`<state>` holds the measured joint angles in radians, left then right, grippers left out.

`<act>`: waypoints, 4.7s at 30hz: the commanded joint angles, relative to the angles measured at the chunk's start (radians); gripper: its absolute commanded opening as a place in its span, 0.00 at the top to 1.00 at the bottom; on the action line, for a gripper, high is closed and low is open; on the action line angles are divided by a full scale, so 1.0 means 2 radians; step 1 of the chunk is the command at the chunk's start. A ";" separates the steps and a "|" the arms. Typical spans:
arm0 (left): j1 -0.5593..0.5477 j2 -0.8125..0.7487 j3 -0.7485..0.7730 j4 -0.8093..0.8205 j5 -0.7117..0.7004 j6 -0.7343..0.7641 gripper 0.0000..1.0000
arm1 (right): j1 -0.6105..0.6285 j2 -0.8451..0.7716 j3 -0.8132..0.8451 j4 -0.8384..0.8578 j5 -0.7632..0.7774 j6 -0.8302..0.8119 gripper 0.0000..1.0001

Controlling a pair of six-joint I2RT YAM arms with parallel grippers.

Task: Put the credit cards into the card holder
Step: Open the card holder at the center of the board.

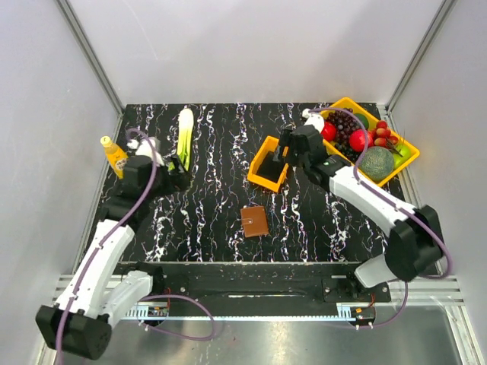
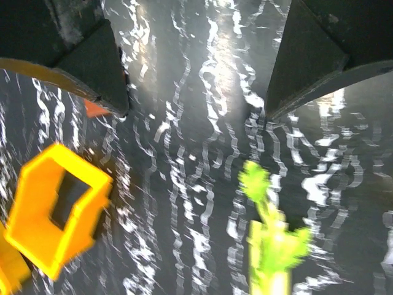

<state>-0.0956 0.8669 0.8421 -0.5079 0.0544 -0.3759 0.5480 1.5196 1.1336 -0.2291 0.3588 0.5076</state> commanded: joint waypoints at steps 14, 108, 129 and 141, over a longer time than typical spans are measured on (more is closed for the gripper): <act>-0.324 0.145 -0.026 0.057 -0.148 -0.107 0.26 | 0.024 -0.172 -0.315 0.186 -0.324 0.145 0.55; -0.404 0.378 -0.074 0.297 0.016 0.092 0.71 | 0.044 0.017 -0.221 0.125 -0.405 -0.022 0.96; -0.422 0.257 -0.160 0.374 -0.111 -0.014 0.97 | 0.043 0.016 -0.247 0.130 -0.281 0.085 0.91; -0.422 0.236 -0.198 0.368 -0.181 -0.105 0.76 | 0.043 0.019 -0.245 0.145 -0.278 0.105 0.66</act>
<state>-0.9379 1.3865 0.4854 0.2195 -0.2218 -0.5030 0.6388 1.5539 0.6403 0.0448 -0.2691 0.7044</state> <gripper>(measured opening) 0.192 0.323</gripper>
